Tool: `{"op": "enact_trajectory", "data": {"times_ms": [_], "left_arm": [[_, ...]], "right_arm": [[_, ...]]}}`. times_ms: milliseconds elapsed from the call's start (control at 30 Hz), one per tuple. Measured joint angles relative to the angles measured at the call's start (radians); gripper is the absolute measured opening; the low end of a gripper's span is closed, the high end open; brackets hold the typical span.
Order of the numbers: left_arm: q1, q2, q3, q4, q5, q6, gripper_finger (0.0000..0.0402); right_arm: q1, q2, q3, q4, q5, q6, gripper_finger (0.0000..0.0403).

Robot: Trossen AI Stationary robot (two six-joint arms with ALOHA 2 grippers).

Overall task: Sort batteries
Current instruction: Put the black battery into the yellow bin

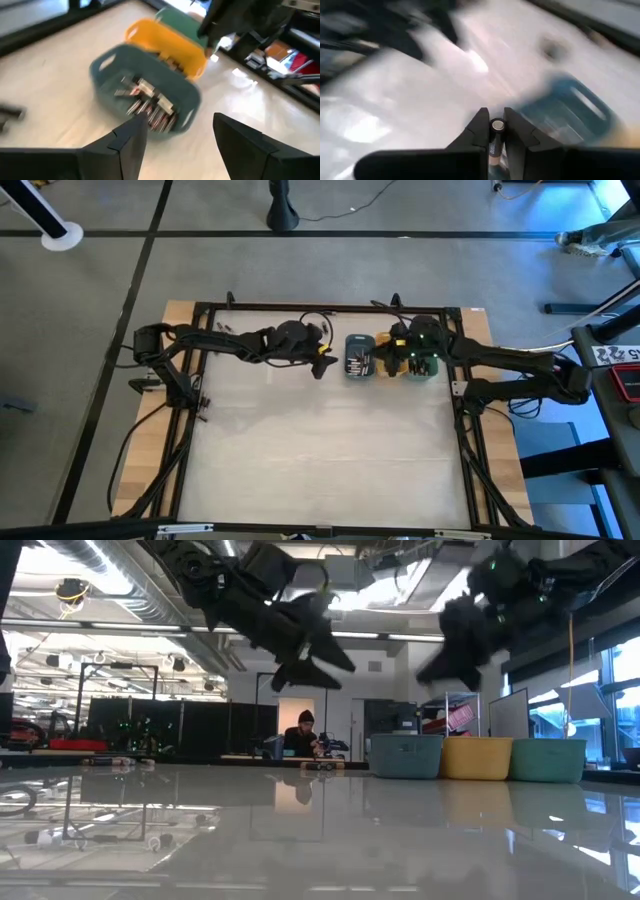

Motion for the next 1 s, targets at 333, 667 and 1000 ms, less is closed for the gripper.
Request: {"op": "enact_trajectory", "data": {"times_ms": [333, 667, 1000], "left_arm": [[0.004, 0.0, 0.0, -0.002, 0.005, -0.038, 0.0209], [-0.009, 0.0, 0.0, 0.001, 0.005, -0.053, 0.021], [0.027, 0.0, 0.0, -0.103, 0.004, -0.08, 0.021]], "right_arm": [[-0.136, 0.049, 0.0, -0.216, 0.136, -0.031, 0.0028], [-0.152, 0.203, 0.0, -0.194, 0.16, -0.032, 0.0028], [-0.151, 0.26, 0.0, -0.178, 0.188, -0.055, 0.0053]]}}
